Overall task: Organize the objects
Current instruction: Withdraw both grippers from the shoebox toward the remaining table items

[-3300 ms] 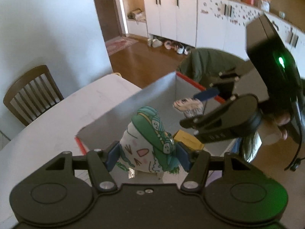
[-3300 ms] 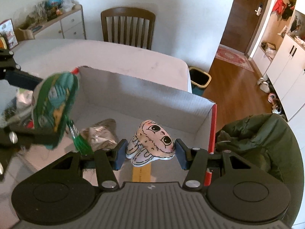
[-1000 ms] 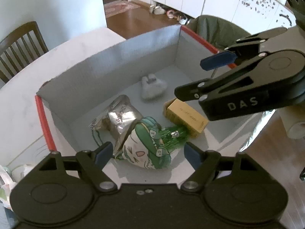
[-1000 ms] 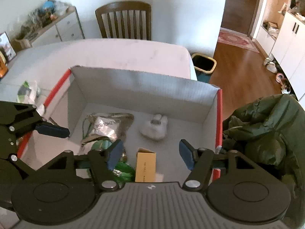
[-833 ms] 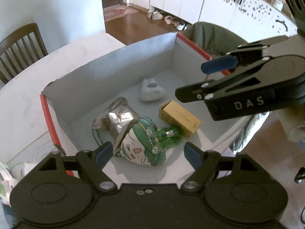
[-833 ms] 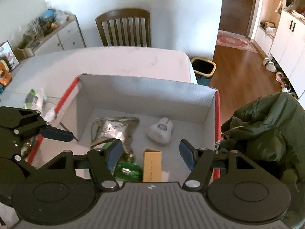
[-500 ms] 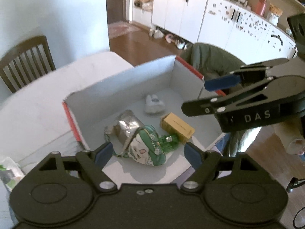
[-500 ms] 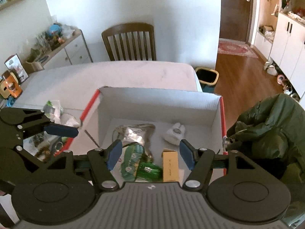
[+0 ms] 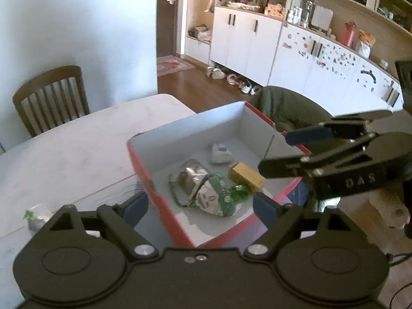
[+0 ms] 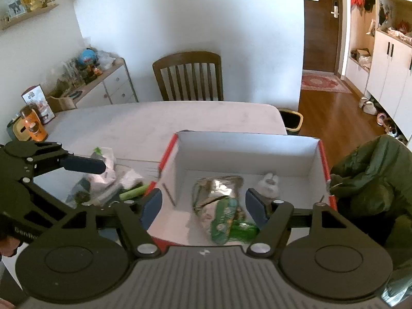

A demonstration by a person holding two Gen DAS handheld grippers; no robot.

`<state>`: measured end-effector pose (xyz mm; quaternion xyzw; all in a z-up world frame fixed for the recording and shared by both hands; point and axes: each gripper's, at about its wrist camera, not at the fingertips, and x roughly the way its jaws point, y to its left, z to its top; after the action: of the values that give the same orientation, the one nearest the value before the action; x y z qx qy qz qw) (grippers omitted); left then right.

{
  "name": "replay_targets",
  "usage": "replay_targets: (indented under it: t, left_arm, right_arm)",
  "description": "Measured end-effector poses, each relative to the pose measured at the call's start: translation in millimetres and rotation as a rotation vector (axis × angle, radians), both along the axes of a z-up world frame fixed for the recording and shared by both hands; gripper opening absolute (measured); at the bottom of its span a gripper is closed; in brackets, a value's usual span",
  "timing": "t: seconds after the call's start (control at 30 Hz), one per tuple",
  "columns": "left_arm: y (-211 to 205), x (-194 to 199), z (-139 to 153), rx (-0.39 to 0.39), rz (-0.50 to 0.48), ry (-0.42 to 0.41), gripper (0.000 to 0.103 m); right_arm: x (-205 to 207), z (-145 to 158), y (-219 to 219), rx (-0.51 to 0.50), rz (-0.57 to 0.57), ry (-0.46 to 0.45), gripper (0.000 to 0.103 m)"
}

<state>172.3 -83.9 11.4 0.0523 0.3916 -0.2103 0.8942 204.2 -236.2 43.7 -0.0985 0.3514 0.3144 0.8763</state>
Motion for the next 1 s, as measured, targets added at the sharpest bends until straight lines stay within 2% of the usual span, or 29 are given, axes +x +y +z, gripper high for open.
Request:
replay_targets:
  t: [0.33,0.67,1.0]
  left_arm:
    - [51.8,-24.8,10.4,-0.018,0.051,-0.044,0.101]
    - [104.1,-40.7,14.3,-0.017,0.115,-0.085,0.102]
    - [169.2,-42.7,3.4,-0.026,0.227,-0.092,0.102]
  right_arm:
    - [-38.6,1.9,23.6,0.066,-0.001,0.003,0.084]
    - [-69.3,-5.3,55.4,0.089,0.011,0.018,0.084]
    - [-96.7,-20.8,96.1,0.043,0.028,-0.002,0.084]
